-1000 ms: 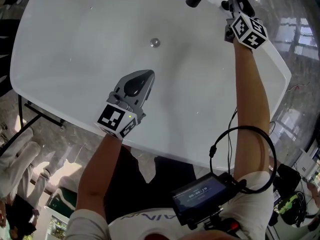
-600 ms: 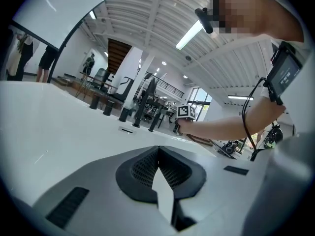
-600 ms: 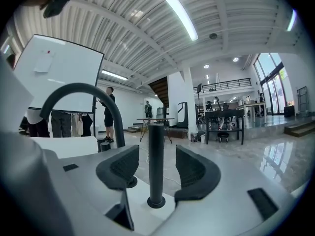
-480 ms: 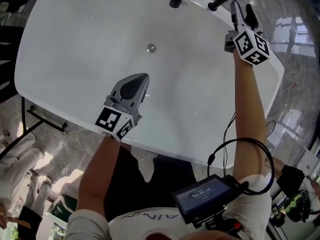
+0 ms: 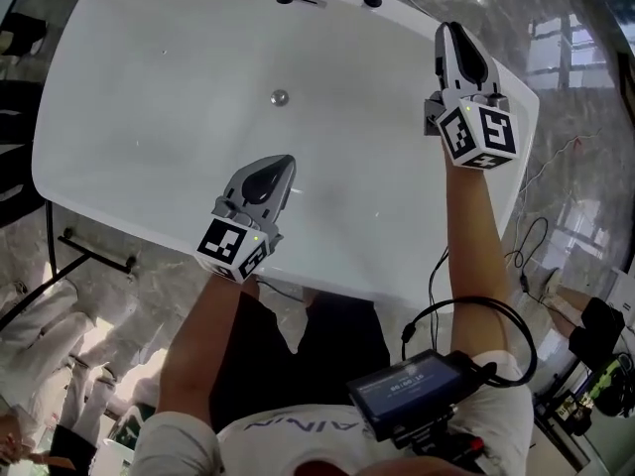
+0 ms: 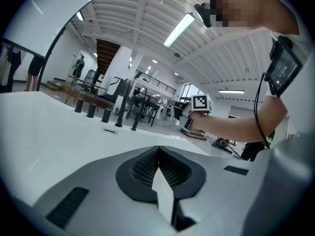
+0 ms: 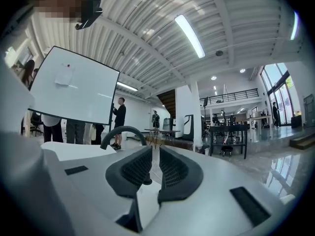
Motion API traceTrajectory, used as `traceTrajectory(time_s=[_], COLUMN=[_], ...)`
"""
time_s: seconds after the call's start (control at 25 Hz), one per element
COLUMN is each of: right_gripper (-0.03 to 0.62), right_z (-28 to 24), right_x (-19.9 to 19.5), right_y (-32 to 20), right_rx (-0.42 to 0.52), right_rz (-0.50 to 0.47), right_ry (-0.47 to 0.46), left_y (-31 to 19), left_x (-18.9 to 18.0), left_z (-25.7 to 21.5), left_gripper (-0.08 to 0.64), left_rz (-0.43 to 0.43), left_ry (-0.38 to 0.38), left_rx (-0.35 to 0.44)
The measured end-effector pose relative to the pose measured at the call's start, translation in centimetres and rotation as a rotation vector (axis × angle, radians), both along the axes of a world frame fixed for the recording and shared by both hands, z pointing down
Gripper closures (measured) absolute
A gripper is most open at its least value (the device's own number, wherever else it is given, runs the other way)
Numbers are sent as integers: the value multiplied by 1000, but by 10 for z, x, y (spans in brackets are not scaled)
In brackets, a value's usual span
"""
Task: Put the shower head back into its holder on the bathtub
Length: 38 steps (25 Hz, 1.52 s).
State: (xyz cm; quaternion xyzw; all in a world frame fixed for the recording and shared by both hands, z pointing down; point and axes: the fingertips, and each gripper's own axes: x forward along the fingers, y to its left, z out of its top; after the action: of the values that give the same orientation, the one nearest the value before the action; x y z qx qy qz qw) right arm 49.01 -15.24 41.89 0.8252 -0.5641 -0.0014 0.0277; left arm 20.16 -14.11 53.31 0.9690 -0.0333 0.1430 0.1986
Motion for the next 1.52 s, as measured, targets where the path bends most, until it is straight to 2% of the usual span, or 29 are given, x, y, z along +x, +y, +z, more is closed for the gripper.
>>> traceTrajectory(time_s=[0.08,0.24,0.6,0.72,0.88,1.08,1.28,1.52], right_gripper=[544,576,580,580,580,580,580,580], right_z=[-12,-37,-99,-112,-125,-148,-182,-222], right_x=[-16,-51,-141,-181,-229,-273,-330,-401], right_y=[22,71,155,177,201,219,236,256], right_rx=[6,-4,30,17,-8,-26,-25,-31], right_rz=[-12,-46,-73,-96,-127,-137,-132,-86], right_ry=[2,-14,-120,-107,-101,-85,-71,-40], left_y=[18,42,56,71,88,92,98,128], left_x=[-1,-7,-37,-56,-78,-95,-142,-224], left_z=[-8,-48,-176,-204,-231,-269,-308,-328], left_gripper=[543,543,543,543,543,543,543,543], left_rz=[13,-29,-84,-75,-47,-9,22,52], left_ry=[-4,28,95,86,77,115,159,177], left_rx=[16,16,153,189,185,199,239,268])
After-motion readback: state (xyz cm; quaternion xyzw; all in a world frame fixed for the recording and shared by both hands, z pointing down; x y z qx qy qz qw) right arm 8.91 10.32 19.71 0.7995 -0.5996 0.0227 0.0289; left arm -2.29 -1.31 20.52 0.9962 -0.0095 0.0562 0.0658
